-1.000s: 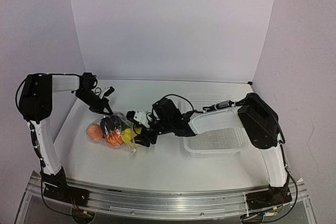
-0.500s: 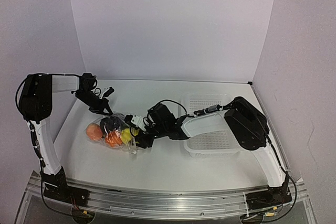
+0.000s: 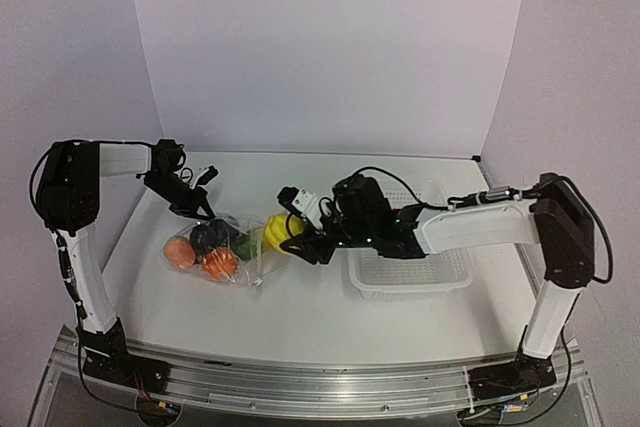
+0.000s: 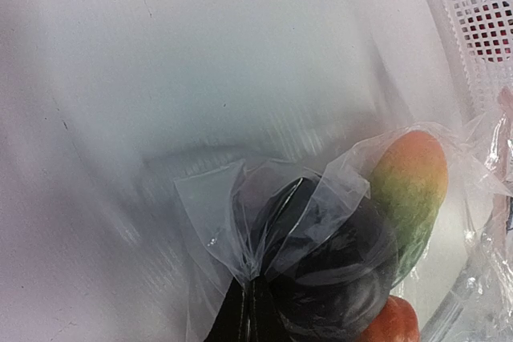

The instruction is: Open the zip-top bag and remove the fake food

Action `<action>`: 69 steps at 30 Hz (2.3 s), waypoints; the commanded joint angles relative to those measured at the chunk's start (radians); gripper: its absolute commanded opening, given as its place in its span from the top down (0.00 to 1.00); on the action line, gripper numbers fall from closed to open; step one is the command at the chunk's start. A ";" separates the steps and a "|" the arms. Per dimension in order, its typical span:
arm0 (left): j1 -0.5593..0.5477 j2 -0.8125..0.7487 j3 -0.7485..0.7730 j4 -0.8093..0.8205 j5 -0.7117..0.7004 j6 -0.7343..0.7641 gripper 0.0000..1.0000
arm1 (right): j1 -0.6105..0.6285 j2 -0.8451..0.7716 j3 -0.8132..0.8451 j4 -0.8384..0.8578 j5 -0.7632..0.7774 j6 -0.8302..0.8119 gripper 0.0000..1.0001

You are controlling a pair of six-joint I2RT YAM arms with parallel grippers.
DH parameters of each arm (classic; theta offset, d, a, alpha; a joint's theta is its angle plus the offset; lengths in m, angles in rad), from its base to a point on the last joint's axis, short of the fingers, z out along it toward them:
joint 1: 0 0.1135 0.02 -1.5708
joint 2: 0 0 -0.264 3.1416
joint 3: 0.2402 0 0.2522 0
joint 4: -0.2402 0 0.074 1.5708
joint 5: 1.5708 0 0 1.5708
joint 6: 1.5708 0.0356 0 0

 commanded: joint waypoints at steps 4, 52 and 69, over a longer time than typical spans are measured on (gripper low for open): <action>0.002 -0.004 0.004 0.004 0.006 -0.021 1.00 | -0.040 -0.234 -0.066 -0.224 0.355 0.144 0.83; -0.025 -0.052 0.145 -0.119 0.042 -0.103 1.00 | 0.004 0.213 0.365 -0.422 -0.117 -0.094 0.61; -0.073 0.047 0.106 -0.030 0.018 -0.078 1.00 | 0.008 0.487 0.511 -0.039 -0.088 -0.286 0.42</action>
